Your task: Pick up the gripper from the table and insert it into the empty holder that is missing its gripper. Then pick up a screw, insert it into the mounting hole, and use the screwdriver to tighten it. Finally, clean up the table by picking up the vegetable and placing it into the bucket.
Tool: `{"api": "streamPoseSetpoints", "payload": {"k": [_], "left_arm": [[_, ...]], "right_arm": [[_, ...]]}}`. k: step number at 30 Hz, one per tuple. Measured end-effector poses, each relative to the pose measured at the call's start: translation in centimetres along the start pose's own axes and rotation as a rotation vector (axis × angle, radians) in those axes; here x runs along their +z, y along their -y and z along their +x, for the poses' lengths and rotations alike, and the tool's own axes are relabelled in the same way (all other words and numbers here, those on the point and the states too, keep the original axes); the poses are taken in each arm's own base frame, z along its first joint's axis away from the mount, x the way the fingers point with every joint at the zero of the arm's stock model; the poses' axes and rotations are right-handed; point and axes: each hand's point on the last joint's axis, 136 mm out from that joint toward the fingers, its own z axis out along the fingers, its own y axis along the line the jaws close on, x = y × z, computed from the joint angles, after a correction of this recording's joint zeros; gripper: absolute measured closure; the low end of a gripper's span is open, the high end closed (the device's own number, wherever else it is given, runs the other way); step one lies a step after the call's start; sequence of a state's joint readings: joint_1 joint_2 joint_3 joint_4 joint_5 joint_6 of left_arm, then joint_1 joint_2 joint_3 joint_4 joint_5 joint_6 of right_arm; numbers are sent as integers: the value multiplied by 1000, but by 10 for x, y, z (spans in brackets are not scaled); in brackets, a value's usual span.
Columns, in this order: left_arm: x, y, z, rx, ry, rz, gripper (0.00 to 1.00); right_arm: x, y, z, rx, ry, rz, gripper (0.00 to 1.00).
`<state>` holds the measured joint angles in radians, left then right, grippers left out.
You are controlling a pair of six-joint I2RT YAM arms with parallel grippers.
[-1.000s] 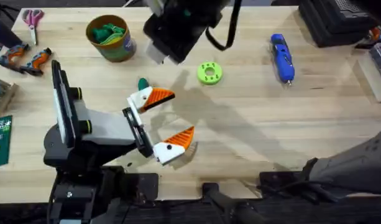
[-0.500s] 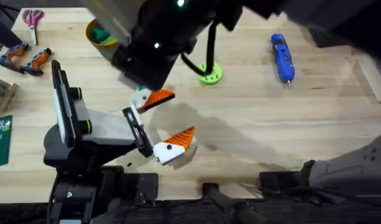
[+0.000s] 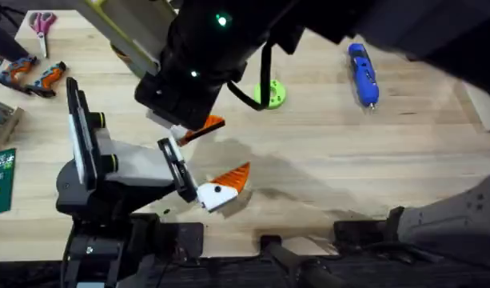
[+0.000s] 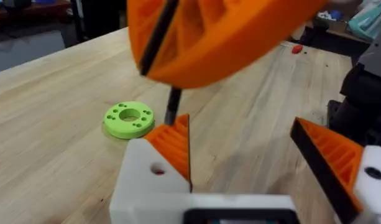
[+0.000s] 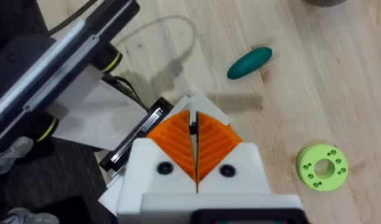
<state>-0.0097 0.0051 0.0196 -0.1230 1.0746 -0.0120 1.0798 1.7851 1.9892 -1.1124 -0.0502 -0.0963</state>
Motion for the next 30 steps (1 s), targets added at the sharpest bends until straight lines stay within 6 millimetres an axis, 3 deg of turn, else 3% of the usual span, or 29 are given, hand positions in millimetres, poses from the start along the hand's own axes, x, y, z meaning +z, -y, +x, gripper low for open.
{"api": "streamPoseSetpoints", "payload": {"k": [12, 30], "left_arm": [[0, 0, 0, 0, 0, 0, 15], [0, 0, 0, 0, 0, 0, 15]], "right_arm": [[-1, 14, 5, 31, -15, 17, 995], [8, 15, 5, 45, -24, 16, 995]]}}
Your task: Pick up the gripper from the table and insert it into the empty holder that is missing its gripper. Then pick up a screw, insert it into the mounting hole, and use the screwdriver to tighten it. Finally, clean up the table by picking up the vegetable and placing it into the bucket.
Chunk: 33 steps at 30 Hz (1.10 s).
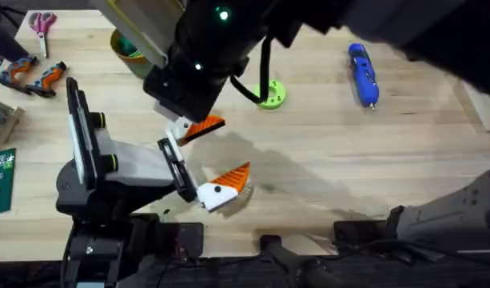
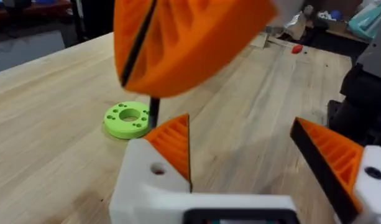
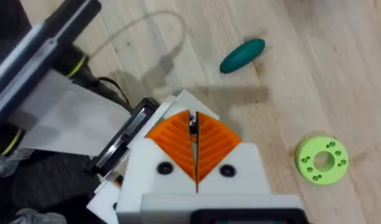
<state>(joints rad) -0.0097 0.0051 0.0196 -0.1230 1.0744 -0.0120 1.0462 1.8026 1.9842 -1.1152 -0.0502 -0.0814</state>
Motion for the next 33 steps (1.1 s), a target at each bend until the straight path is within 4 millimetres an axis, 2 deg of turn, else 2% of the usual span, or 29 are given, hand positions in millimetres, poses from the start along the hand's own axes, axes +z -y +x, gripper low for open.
{"api": "streamPoseSetpoints", "payload": {"k": [5, 24, 33], "left_arm": [[0, 0, 0, 0, 0, 0, 15], [0, 0, 0, 0, 0, 0, 15], [0, 0, 0, 0, 0, 0, 15]], "right_arm": [[9, 0, 5, 3, -30, -2, 995], [10, -2, 7, 7, -39, -5, 995], [18, -3, 10, 9, -53, -8, 995]]}}
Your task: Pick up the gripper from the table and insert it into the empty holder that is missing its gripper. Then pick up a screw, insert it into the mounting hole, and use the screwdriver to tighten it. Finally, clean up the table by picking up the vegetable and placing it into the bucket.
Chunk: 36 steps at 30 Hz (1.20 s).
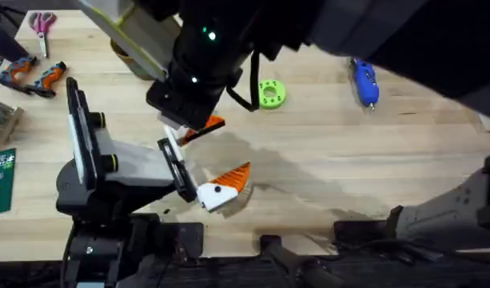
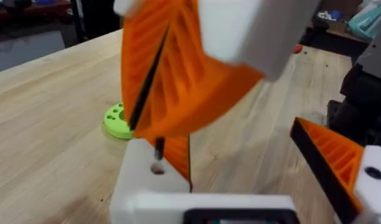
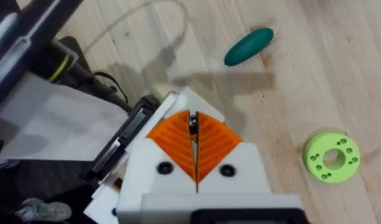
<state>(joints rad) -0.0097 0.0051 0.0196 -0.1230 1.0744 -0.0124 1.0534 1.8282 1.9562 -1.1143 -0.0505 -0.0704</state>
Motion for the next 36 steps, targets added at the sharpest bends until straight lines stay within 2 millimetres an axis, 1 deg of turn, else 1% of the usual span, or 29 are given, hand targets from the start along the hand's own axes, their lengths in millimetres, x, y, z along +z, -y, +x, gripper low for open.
{"api": "streamPoseSetpoints", "payload": {"k": [5, 28, 36], "left_arm": [[0, 0, 0, 0, 0, 0, 15], [0, 0, 0, 0, 0, 0, 15], [0, 0, 0, 0, 0, 0, 15]], "right_arm": [[7, -4, 3, 1, -7, -26, 995], [7, -3, 3, 5, -6, -22, 995], [12, -3, 5, 5, -13, -22, 995]]}}
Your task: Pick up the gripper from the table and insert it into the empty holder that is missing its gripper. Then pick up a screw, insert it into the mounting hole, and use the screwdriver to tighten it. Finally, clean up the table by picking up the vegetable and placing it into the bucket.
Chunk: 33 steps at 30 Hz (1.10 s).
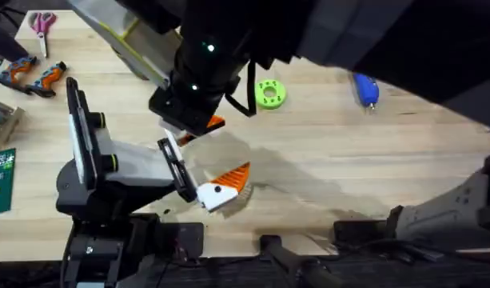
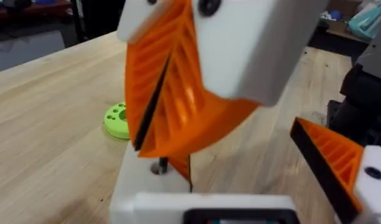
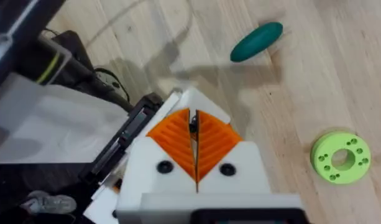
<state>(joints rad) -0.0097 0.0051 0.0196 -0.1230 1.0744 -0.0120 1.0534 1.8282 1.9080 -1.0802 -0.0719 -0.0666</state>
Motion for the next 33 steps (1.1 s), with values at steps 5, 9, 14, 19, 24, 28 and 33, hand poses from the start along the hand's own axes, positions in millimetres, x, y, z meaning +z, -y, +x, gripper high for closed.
{"api": "streamPoseSetpoints", "payload": {"k": [5, 9, 14, 19, 24, 28, 33], "left_arm": [[0, 0, 0, 0, 0, 0, 15], [0, 0, 0, -5, 0, 1, 16], [0, 1, 0, -17, -1, 5, 15], [0, 1, 0, -25, -1, 7, 15], [0, 1, 0, -25, -1, 7, 16], [0, 1, 0, -24, -1, 6, 15], [0, 1, 0, -25, -1, 7, 15]], "right_arm": [[0, 0, 0, 0, -1, 0, 995], [2, 0, 1, 0, -3, 0, 995], [6, 1, 0, 0, 3, 0, 995], [6, 1, 1, 0, 0, 0, 995], [6, 1, 1, 0, 2, 0, 995], [7, 2, -1, -1, 9, 6, 995], [8, 5, 0, -1, 7, 23, 995]]}}
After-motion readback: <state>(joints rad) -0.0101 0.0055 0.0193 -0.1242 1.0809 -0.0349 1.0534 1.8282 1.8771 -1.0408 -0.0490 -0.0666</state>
